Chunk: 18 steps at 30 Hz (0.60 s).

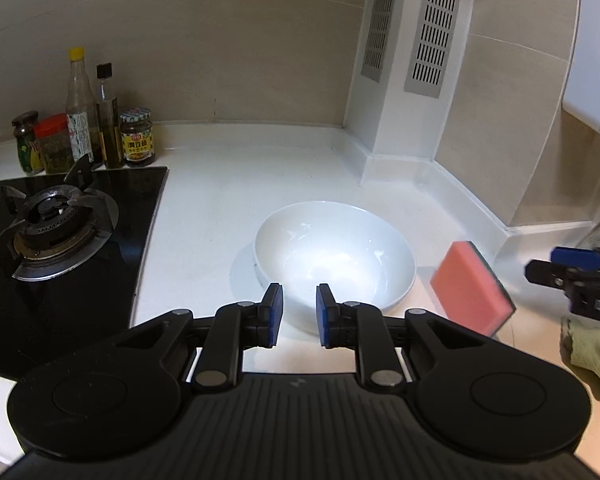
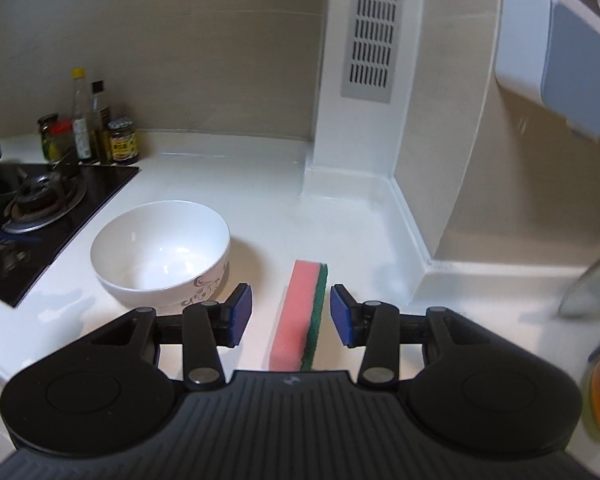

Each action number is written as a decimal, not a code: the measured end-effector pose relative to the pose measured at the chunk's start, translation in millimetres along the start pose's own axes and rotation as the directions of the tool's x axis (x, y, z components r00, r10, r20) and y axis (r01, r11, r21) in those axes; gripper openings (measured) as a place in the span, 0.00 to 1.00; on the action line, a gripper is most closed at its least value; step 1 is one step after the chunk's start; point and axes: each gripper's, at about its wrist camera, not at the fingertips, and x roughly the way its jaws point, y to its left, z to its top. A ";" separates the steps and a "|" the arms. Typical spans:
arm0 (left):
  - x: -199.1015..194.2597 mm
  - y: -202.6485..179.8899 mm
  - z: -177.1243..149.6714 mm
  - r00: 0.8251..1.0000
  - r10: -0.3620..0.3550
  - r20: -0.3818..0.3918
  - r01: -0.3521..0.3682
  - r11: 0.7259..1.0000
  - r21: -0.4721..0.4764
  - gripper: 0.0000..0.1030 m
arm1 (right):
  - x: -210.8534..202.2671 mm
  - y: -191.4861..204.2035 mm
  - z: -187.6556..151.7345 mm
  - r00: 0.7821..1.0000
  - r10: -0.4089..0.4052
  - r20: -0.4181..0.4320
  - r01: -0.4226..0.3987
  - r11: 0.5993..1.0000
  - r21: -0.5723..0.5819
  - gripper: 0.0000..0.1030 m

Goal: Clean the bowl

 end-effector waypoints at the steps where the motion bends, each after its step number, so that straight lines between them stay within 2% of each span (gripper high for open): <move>1: 0.8 -2.9 0.7 1.000 0.007 -0.001 -0.007 1.000 0.000 0.31 | -1.4 -3.3 0.4 1.000 0.005 -0.005 -0.005 1.000 0.001 0.38; 5: -1.5 -9.3 2.7 0.999 0.008 -0.045 -0.007 0.999 0.033 0.31 | -3.9 -14.7 -1.7 1.000 0.004 0.004 -0.004 0.999 0.051 0.38; 8: -2.4 -9.5 2.0 0.997 0.040 -0.064 -0.035 0.997 0.074 0.31 | -5.6 -18.3 -5.7 1.000 -0.001 0.020 -0.001 0.994 0.106 0.38; 13: -3.5 -7.6 -2.4 0.994 0.058 -0.090 -0.052 0.997 0.060 0.31 | -10.7 -17.2 -14.1 1.000 0.022 0.005 -0.022 0.991 0.135 0.38; 18: -10.0 -16.6 -10.6 0.994 0.066 -0.087 -0.061 0.996 0.064 0.31 | -22.4 -20.3 -21.2 1.000 0.018 0.025 -0.021 0.989 0.144 0.38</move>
